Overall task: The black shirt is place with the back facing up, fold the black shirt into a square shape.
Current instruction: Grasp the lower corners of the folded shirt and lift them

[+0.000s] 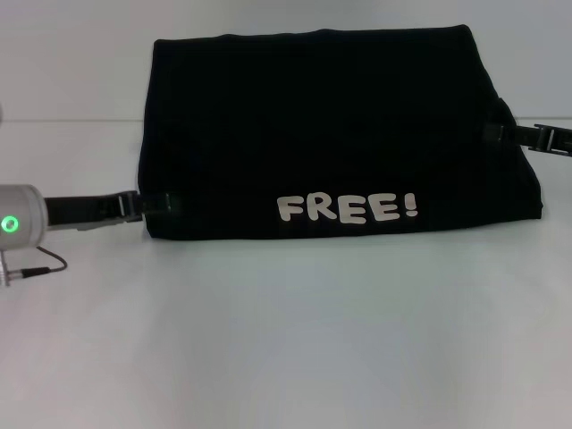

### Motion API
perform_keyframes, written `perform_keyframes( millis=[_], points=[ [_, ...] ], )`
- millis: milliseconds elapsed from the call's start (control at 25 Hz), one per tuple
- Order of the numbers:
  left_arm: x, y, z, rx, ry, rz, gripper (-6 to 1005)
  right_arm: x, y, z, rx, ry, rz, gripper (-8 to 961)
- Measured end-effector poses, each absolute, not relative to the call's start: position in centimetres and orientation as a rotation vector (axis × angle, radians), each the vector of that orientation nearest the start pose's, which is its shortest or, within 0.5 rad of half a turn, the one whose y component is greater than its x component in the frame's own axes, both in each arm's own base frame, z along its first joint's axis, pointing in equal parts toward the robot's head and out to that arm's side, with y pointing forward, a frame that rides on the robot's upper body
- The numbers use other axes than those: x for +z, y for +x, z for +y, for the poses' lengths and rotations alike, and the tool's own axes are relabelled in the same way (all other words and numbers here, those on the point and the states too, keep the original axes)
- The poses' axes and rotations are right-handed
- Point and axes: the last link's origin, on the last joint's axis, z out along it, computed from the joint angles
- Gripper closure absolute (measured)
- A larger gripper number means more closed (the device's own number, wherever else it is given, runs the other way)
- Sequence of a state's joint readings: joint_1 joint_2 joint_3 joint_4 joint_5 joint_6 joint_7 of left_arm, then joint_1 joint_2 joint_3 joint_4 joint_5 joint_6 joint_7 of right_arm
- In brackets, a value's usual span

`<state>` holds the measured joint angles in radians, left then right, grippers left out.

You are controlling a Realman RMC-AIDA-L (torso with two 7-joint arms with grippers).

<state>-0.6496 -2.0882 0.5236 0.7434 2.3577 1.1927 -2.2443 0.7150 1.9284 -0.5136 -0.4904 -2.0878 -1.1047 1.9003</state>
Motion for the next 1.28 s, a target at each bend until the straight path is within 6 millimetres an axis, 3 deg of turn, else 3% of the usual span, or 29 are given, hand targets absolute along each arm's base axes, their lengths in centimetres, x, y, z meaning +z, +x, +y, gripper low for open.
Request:
perform_keyframes(
  millis=[240,640,880,1280],
  points=[
    [0.9,-29.7,39.6,-0.42,-2.051,-1.561,188,5.7,28.1,42.9,0.566,-2.188,1.213,321],
    [0.0,-29.5,40.2,-0.358,-2.066,-1.5,187,4.7,26.4,42.5,0.566,-2.315,1.124,317],
    [-0.6,-29.2,40.2,-0.323,-2.099,-1.47,187,4.4,26.3,42.7,0.566,-2.306,1.127,127],
    [-0.7,-28.7,40.3,-0.301,-2.139,-1.422,198,4.4,26.5,42.9,0.564,-2.28,1.125,26]
  ],
)
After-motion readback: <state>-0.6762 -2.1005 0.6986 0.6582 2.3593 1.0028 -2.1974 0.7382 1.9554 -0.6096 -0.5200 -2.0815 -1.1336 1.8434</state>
